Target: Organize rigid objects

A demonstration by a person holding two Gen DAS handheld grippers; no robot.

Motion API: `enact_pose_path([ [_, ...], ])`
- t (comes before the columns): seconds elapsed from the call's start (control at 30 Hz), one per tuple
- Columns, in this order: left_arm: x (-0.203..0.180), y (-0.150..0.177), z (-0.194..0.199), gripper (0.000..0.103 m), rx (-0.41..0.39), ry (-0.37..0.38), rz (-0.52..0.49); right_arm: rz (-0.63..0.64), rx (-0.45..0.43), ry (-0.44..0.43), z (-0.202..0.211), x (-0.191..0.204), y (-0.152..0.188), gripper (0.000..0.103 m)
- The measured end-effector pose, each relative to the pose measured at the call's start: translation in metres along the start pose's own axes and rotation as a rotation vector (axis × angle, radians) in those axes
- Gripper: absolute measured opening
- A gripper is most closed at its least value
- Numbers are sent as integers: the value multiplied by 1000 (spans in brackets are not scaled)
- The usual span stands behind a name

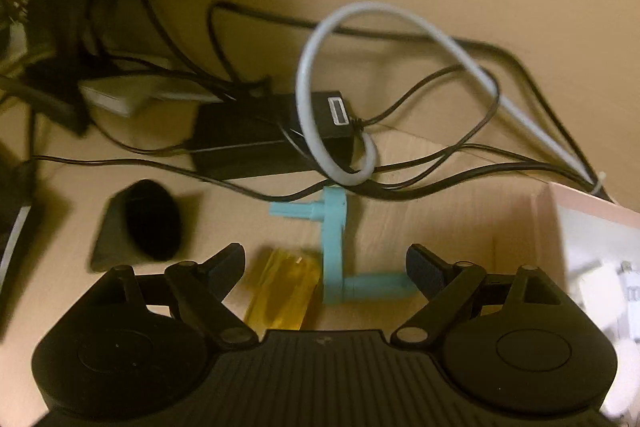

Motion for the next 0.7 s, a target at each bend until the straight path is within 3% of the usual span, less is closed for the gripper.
enact_pose_path([
  [0.03,2,1,0,23,-2,-1,9,7,2,-2,-5,2,0,87],
  [0.13,5,2,3,23,-5,7,27,21,-8,-57,-4,3,4,69],
  [0.2,4,1,1,23,2,1,18,39,-17,-75,2,4,9,49],
  [0.27,2,-1,-2,23,5,-2,8,76,-25,-101,12,8,18,39],
  [0.7,-17,-11,-29,23,39,40,-39,166,-23,-253,85,-5,107,38],
])
Point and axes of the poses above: each gripper's, at about its wrist camera, not at the fingertips, and z roughly against the way its jaws point, x to its left, y to its underside, the point moved 5 cm from there along -z, roughly the way its jaws point, and after that the axes turned 14 degrees about y, right-handed, at the moved point
